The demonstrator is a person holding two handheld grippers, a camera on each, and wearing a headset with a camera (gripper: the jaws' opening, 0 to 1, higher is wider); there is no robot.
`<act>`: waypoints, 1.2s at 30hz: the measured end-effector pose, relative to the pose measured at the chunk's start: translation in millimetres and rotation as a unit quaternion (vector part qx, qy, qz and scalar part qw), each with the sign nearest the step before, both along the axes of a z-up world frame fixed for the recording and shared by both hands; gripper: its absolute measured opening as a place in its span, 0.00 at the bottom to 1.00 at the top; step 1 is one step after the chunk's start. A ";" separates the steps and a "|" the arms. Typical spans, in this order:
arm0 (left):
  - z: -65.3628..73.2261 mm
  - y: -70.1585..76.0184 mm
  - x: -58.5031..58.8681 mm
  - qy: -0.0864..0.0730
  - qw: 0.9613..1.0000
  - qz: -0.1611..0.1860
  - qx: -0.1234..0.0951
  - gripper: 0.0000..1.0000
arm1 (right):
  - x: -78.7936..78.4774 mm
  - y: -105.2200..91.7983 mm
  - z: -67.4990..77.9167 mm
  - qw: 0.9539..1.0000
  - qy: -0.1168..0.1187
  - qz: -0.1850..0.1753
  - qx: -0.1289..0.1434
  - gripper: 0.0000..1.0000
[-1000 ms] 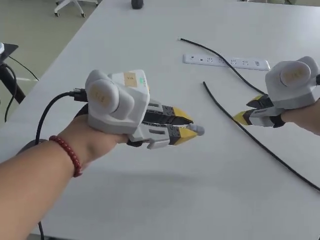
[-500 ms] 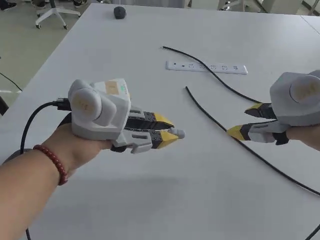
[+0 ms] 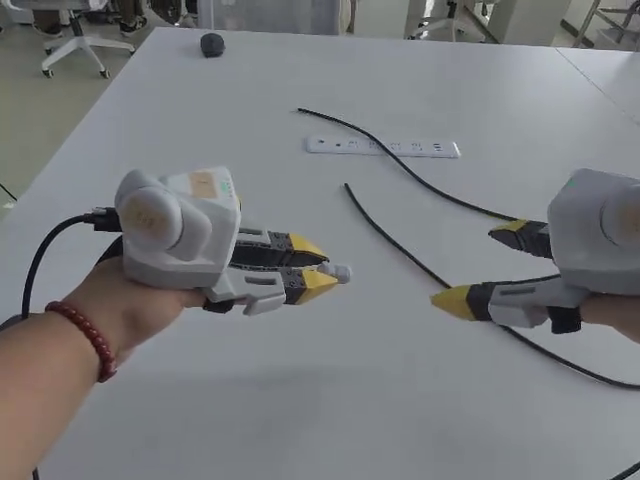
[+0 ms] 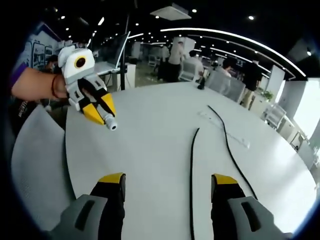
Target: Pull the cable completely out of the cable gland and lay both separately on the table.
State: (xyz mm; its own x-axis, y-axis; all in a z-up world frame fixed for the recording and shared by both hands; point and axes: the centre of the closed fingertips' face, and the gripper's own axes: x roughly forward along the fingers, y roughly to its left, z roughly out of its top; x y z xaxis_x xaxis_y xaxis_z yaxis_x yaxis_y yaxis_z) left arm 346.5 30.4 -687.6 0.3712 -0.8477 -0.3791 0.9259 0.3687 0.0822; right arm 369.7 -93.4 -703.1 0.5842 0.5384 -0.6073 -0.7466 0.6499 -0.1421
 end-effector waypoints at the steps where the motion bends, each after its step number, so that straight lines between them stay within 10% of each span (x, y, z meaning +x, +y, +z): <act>1: 0.7 0.5 -0.3 0.000 1.000 0.001 -0.002 0.15 | -2.7 -0.6 1.1 1.000 0.000 0.000 0.002 0.71; 16: -11.4 16.9 -0.4 0.004 0.999 0.036 0.001 0.15 | -47.6 -33.5 11.5 1.000 -0.010 -0.023 -0.006 0.80; 36: -87.4 4.1 64.9 0.031 0.992 0.110 0.049 0.15 | -42.3 -46.8 10.1 0.999 -0.015 -0.040 -0.016 0.78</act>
